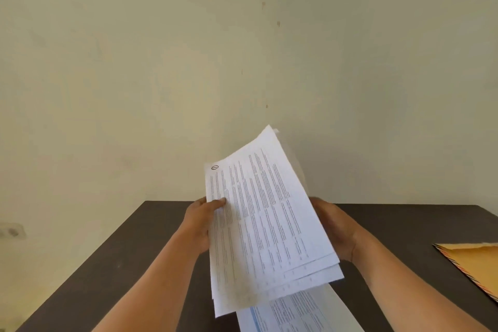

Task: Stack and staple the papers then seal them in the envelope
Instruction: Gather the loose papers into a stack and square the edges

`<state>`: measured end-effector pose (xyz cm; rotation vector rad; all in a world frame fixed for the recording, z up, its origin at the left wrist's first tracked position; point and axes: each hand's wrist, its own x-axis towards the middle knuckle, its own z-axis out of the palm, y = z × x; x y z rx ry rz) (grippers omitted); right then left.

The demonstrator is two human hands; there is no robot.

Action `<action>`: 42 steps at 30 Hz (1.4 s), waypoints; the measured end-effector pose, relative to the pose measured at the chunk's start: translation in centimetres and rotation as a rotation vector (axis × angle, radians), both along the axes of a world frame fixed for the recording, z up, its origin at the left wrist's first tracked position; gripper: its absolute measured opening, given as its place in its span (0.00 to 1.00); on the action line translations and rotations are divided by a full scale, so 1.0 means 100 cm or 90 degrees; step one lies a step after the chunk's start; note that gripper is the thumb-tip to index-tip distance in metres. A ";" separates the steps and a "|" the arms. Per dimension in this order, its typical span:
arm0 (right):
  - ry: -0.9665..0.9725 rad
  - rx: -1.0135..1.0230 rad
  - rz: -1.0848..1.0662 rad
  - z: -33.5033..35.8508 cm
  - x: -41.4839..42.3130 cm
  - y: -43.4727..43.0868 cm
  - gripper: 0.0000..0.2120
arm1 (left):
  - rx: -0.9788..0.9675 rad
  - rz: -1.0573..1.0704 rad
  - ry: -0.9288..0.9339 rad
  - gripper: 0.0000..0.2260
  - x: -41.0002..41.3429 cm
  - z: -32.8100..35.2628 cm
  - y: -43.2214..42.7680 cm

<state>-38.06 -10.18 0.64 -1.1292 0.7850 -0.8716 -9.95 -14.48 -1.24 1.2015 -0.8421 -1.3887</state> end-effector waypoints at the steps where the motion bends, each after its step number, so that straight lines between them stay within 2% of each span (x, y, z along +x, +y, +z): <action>1: -0.014 0.032 -0.022 -0.006 -0.004 -0.003 0.28 | 0.000 -0.001 -0.010 0.14 0.001 0.001 0.001; 3: 0.008 0.080 -0.106 -0.022 -0.010 -0.015 0.35 | 0.015 -0.012 -0.033 0.12 0.006 0.001 0.005; 4: 0.086 0.075 -0.183 -0.032 -0.011 -0.018 0.34 | 0.022 -0.018 -0.038 0.11 0.010 0.001 0.008; 6: 0.388 0.018 -0.311 -0.059 -0.015 -0.026 0.27 | 0.021 -0.030 -0.040 0.11 0.019 -0.003 0.012; 8: 0.690 -0.040 -0.289 -0.091 -0.013 -0.028 0.23 | 0.007 -0.037 -0.044 0.13 0.029 -0.008 0.014; 9: 0.801 -0.039 -0.263 -0.105 -0.010 -0.026 0.27 | 0.001 -0.036 -0.047 0.13 0.033 -0.010 0.015; 11: 0.920 -0.040 -0.274 -0.123 -0.001 -0.020 0.31 | -0.014 -0.027 -0.062 0.13 0.039 -0.012 0.017; 13: 0.941 -0.074 -0.317 -0.127 0.008 -0.016 0.26 | -0.023 -0.022 -0.073 0.14 0.043 -0.012 0.019; 18: 0.889 -0.042 -0.309 -0.127 0.019 -0.024 0.11 | -0.039 -0.040 -0.055 0.15 0.048 -0.013 0.024; 20: 0.822 -0.054 -0.307 -0.125 0.021 -0.028 0.06 | -0.050 -0.067 -0.029 0.16 0.048 -0.009 0.025; 27: 0.294 -0.077 -0.295 -0.060 0.037 -0.023 0.09 | -0.133 -0.175 0.109 0.18 0.039 0.025 0.029; 29: 0.199 -0.109 -0.244 -0.032 0.043 -0.018 0.04 | -0.143 -0.181 0.110 0.18 0.038 0.032 0.028; 30: 0.178 -0.120 -0.208 -0.017 0.046 -0.015 0.05 | -0.144 -0.176 0.099 0.18 0.037 0.033 0.027; 31: 0.158 -0.132 -0.179 -0.007 0.047 -0.015 0.11 | -0.141 -0.154 0.079 0.17 0.036 0.034 0.025; 32: 0.135 -0.130 -0.156 0.003 0.049 -0.014 0.12 | -0.137 -0.116 0.052 0.16 0.034 0.034 0.024; 33: 0.112 -0.133 -0.140 0.006 0.049 -0.017 0.08 | -0.134 -0.065 0.020 0.15 0.032 0.033 0.023; 34: 0.087 -0.136 -0.143 0.011 0.050 -0.016 0.04 | -0.134 -0.014 -0.010 0.14 0.030 0.032 0.022; 37: 0.005 -0.125 -0.180 0.011 0.049 -0.016 0.15 | -0.134 0.091 -0.078 0.10 0.025 0.026 0.021; 42: -0.033 -0.104 -0.176 0.007 0.048 -0.012 0.21 | -0.147 0.168 -0.156 0.08 0.019 0.021 0.023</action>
